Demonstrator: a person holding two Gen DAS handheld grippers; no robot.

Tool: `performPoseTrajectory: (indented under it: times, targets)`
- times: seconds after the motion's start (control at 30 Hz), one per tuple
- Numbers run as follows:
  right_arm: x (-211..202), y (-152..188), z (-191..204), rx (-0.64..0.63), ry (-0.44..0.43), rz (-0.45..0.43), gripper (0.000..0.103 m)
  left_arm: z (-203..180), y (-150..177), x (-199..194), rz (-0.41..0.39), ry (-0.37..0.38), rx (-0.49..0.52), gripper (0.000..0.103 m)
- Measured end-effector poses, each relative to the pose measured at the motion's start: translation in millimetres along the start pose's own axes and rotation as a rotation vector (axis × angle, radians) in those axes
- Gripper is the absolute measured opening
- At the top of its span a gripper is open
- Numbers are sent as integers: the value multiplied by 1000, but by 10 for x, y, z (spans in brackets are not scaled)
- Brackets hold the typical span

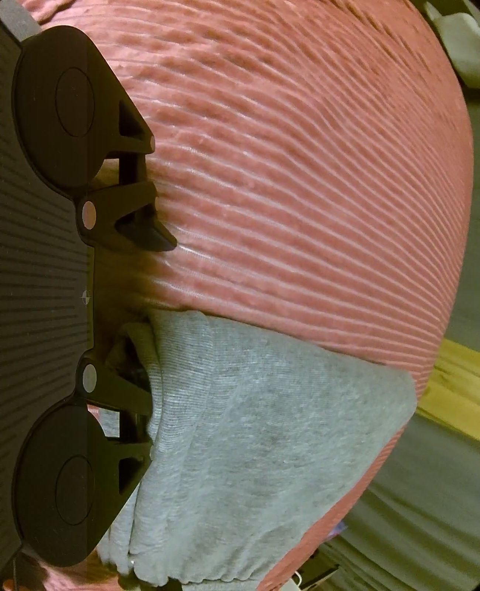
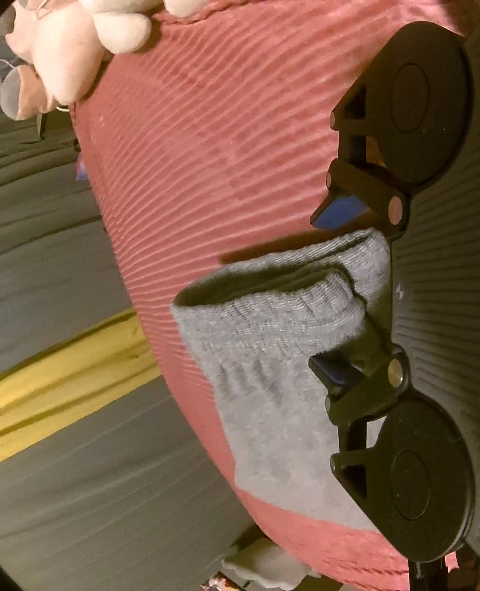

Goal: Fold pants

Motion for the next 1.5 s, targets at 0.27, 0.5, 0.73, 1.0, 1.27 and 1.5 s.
performPoseTrajectory:
  times: [0.27, 0.5, 0.73, 1.0, 1.27, 1.5]
  targets:
    - [-92, -75, -154, -63, 69, -72, 97, 98, -16, -212, -14, 41, -4, 67]
    - [54, -129, -241, 75, -6, -53, 98, 90, -229, -658, -82, 85, 7, 69]
    - [139, -172, -42, 22, -94, -51, 98, -35, -638, -1042, -306, 43, 100, 95]
    - [325, -118, -219, 158, -112, 15, 98, -535, -630, -275, -137, 85, 217, 93]
    - [250, -13, -144, 99, -110, 22, 98, -501, -587, 145, -130, 63, 268, 60]
    - [176, -51, -22, 55, -156, 4, 98, -134, -516, 30, -178, -29, 259, 67]
Point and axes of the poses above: each gripper's, at about its wrist camera, not at the fingertips, and x roughly the way its jaws point, z to its left, y to its underside, the point moved 10 cm from there along x, roughly the way its jaws point, and after that the axes turned 4 degrees about z, right-handed, at the moved point
